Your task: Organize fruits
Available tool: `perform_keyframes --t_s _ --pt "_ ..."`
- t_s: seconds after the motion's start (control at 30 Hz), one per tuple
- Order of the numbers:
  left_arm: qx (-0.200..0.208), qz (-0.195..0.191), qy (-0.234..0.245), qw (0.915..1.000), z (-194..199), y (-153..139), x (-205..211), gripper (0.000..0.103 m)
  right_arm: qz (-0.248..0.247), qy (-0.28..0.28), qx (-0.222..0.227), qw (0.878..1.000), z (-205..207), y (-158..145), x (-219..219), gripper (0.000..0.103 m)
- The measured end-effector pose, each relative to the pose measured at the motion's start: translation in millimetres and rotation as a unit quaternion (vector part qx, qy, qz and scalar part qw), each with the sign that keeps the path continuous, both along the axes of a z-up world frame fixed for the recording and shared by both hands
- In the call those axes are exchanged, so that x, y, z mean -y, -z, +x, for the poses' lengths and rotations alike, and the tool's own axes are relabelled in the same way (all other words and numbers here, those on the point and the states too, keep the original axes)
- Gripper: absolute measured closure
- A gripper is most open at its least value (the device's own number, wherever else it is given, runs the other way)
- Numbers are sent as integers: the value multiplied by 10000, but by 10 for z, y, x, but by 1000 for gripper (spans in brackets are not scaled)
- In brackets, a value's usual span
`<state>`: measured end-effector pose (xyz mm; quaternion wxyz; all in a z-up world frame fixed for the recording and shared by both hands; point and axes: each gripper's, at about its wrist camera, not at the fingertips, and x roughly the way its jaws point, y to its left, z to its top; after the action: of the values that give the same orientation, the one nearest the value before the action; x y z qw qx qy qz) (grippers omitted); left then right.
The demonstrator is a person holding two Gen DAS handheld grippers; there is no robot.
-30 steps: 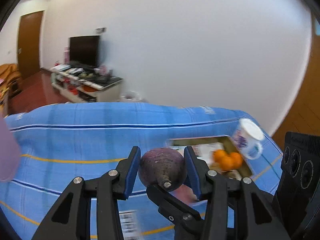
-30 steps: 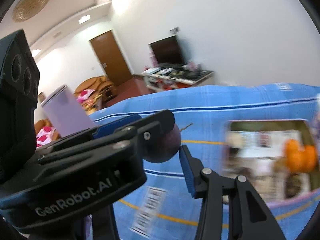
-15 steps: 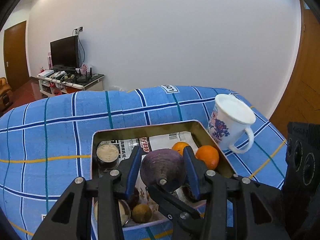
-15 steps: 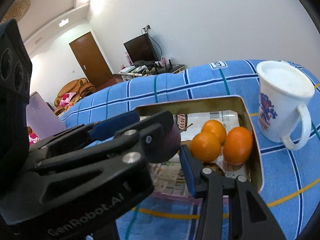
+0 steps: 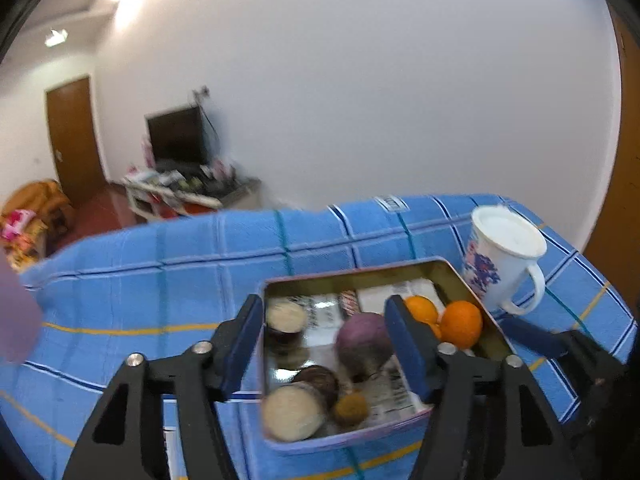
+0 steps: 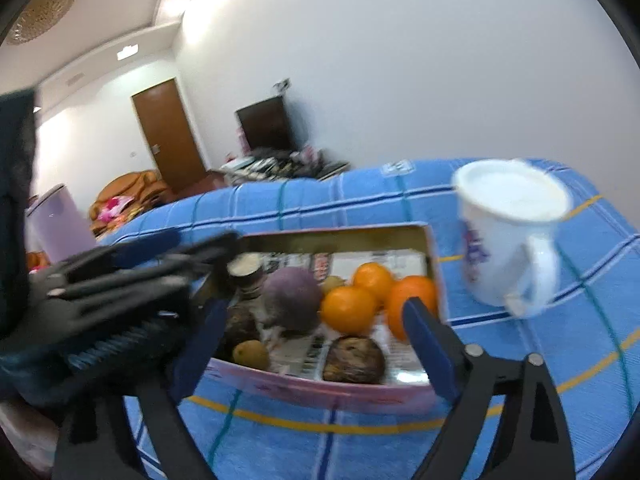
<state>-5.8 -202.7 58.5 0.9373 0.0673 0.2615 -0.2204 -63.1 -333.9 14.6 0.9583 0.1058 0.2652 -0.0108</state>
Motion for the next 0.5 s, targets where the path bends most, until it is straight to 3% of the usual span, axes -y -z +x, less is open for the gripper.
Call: perform_keyframes --t_s 0.03,0.23,0.33,0.5 --pt "91 -9 -89 9999 -46 -19 -54 24 -73 129 67 9999 -53 -18 6 7" --pt "598 -283 -594 9960 -412 -10 -359 22 -450 834 572 9939 -396 -64 -131 0" --pt "885 -262 -815 9924 -606 47 -460 22 -725 1074 608 9897 -556 -50 -252 0" --pt "995 -286 -1071 9888 -780 159 -624 21 -904 1636 880 9784 -820 -75 -256 0"
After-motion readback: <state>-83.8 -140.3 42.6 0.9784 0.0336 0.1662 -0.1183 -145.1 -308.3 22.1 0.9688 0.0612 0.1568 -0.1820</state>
